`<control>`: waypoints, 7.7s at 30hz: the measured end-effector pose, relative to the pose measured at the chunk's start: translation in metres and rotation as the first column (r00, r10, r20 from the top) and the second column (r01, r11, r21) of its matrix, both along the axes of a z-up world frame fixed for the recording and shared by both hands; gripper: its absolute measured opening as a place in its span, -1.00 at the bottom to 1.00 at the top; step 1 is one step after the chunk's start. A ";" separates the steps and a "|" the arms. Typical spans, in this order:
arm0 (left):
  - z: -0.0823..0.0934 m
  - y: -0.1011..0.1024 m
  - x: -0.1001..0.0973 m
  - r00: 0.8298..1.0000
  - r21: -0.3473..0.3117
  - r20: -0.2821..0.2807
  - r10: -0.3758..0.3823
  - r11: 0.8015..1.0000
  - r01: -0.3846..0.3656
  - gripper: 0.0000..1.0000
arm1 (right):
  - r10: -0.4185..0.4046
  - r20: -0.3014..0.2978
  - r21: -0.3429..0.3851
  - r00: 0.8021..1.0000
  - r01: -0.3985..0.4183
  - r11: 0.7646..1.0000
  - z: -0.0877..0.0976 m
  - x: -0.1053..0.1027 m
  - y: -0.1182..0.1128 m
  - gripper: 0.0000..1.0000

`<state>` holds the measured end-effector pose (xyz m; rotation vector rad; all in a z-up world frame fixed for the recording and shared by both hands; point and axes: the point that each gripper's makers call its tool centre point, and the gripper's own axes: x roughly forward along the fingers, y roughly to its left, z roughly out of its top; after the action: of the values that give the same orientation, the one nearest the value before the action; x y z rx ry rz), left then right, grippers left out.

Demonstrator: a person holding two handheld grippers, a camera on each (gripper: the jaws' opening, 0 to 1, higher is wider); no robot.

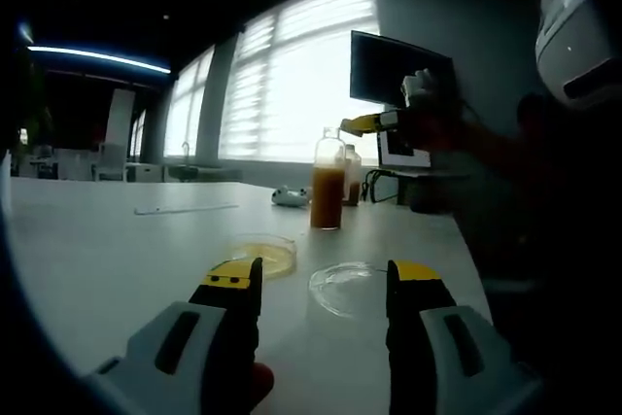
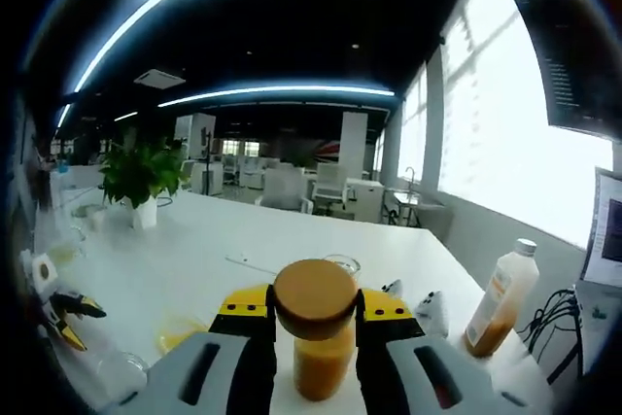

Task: Open the Petri dish lid, place the lid on the table, pour the liquid culture medium into the Petri dish, pick up the Petri dish lid from the table, and close the Petri dish

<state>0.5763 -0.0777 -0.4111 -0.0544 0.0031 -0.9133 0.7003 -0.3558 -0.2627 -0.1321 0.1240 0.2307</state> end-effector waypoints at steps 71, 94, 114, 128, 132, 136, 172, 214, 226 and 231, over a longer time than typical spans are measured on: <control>0.003 0.000 -0.002 1.000 -0.003 0.007 0.003 1.000 -0.003 -0.15 | -0.056 0.068 -0.034 0.996 0.059 0.998 0.023 0.046 -0.010 -0.47; 0.003 0.000 -0.002 1.000 0.000 0.006 0.008 1.000 -0.008 -0.15 | 0.025 0.098 0.032 0.995 -0.028 0.999 0.027 0.009 0.016 -0.37; 0.002 0.001 -0.001 1.000 -0.002 -0.002 0.012 1.000 -0.012 -0.15 | 0.239 0.085 -0.023 0.967 -0.238 0.971 -0.004 -0.034 0.061 -0.11; 0.002 0.008 -0.002 0.999 0.004 -0.013 0.046 0.999 -0.046 -0.13 | 0.327 0.082 0.029 0.942 -0.330 0.943 -0.020 -0.058 0.064 -0.05; 0.005 0.019 -0.006 0.998 0.009 -0.016 0.069 0.998 -0.069 -0.09 | 0.391 0.074 0.014 0.918 -0.393 0.920 -0.026 -0.066 0.070 0.02; 0.014 0.029 -0.008 0.996 0.011 -0.005 0.090 0.996 -0.090 -0.08 | 0.459 0.048 -0.032 0.887 -0.458 0.888 -0.038 -0.075 0.081 0.08; 0.003 0.012 -0.012 0.995 0.187 -0.022 -0.100 0.977 0.102 0.02 | 0.806 -0.171 -0.039 0.566 -0.822 0.569 -0.135 -0.135 0.163 0.36; -0.050 -0.049 -0.015 0.954 0.313 -0.117 -0.275 0.902 0.298 0.17 | 0.861 -0.303 -0.085 0.409 -0.911 0.403 -0.200 -0.131 0.206 0.30; -0.051 -0.052 -0.012 0.949 0.302 -0.124 -0.291 0.899 0.316 0.12 | 0.861 -0.319 -0.079 0.396 -0.917 0.392 -0.206 -0.133 0.210 0.19; -0.051 -0.052 -0.012 0.944 0.303 -0.123 -0.305 0.895 0.329 0.12 | 0.860 -0.318 -0.083 0.399 -0.915 0.394 -0.206 -0.135 0.210 0.18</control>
<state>0.5639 -0.1298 -0.4623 0.2223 0.2347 -1.2287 0.5656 -0.1461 -0.4683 -0.4308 0.3098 1.3712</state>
